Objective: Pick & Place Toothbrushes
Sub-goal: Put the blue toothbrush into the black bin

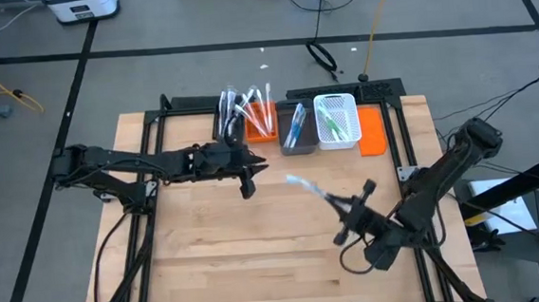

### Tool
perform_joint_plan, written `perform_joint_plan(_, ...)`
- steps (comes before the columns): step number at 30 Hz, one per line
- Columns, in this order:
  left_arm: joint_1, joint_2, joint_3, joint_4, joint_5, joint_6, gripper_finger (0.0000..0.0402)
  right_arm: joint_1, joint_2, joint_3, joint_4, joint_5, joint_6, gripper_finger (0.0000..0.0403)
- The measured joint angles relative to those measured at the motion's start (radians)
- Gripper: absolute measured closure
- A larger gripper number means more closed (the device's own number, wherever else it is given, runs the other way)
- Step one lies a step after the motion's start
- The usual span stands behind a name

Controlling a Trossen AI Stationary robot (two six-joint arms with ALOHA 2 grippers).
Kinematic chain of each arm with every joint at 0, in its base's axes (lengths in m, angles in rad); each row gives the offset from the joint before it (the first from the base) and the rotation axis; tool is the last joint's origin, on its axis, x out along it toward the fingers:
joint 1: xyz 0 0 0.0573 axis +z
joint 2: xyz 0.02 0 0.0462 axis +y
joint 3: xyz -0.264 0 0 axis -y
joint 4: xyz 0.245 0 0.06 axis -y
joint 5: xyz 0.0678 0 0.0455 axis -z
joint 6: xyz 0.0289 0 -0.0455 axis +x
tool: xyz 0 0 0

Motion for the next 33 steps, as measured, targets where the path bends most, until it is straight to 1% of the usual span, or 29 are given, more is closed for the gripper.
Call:
perform_joint_plan(5,-0.013,0.000,0.000,0.199,0.085,0.007,0.0314,-0.056,-0.038,0.000,0.032,0.075,-0.080,0.0389)
perform_joint_plan(9,-0.024,0.000,0.000,0.342,0.155,0.029,0.0314,-0.117,-0.041,0.000,0.108,0.075,-0.173,0.0389)
perform_joint_plan(12,-0.026,0.000,0.000,0.405,0.166,0.030,0.0314,-0.164,-0.041,0.000,0.204,0.065,-0.279,0.0389)
perform_joint_plan(17,-0.029,0.000,0.000,0.427,0.165,0.029,0.0314,-0.235,-0.041,0.000,0.418,-0.023,-0.494,0.0389)
perform_joint_plan(21,-0.029,0.000,0.000,0.438,0.165,0.029,0.0314,-0.295,-0.041,0.000,0.572,-0.159,-0.631,0.0389)
perform_joint_plan(26,-0.034,0.000,0.000,0.477,0.167,0.048,0.0314,-0.361,-0.041,0.000,0.677,-0.293,-0.707,0.0389)
perform_joint_plan(33,-0.050,0.000,0.000,0.544,0.178,0.104,0.0314,-0.420,-0.040,0.000,0.734,-0.435,-0.718,0.0389)
